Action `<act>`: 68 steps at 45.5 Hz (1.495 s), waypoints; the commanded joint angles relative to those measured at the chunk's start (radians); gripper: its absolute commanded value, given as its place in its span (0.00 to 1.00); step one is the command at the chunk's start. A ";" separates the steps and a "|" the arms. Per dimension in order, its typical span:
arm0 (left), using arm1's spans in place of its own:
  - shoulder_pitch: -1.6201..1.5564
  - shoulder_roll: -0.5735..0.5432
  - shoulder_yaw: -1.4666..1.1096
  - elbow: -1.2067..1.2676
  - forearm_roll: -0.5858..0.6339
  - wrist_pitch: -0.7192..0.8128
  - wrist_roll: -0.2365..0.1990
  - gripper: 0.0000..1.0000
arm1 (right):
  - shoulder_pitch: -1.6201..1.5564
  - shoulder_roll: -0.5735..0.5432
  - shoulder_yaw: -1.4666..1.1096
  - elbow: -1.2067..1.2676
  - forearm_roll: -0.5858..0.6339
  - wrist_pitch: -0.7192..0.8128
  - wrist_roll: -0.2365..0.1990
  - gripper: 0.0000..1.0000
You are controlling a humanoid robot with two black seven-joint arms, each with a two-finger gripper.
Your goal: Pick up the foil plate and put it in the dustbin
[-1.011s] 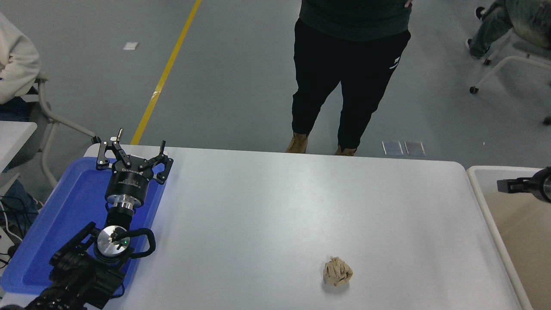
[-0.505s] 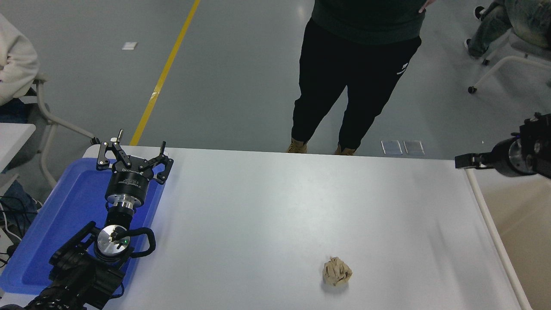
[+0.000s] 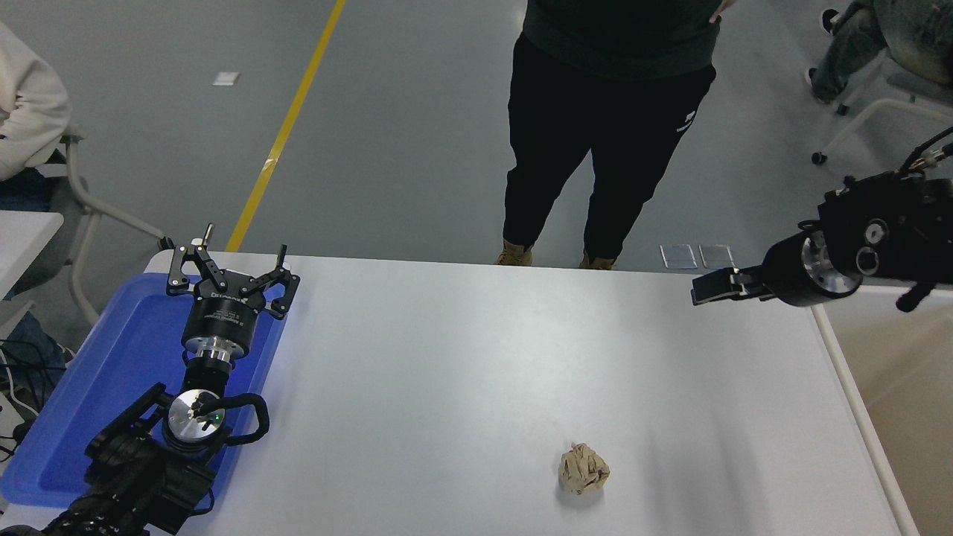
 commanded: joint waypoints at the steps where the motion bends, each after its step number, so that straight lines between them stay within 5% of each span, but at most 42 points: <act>1: 0.000 0.000 0.000 0.000 0.000 0.001 0.000 1.00 | 0.115 0.050 -0.003 0.085 0.047 0.030 -0.007 1.00; 34: 0.000 0.000 0.000 0.000 0.000 0.000 0.000 1.00 | 0.415 0.196 -0.127 0.157 0.282 0.396 -0.013 1.00; 56: 0.001 0.000 -0.002 0.000 0.000 0.000 0.000 1.00 | 0.506 0.542 -0.215 0.126 0.563 0.430 -0.053 1.00; 68: 0.002 0.000 -0.002 0.000 0.000 0.001 0.000 1.00 | 0.477 0.549 -0.304 0.111 0.597 0.369 -0.066 1.00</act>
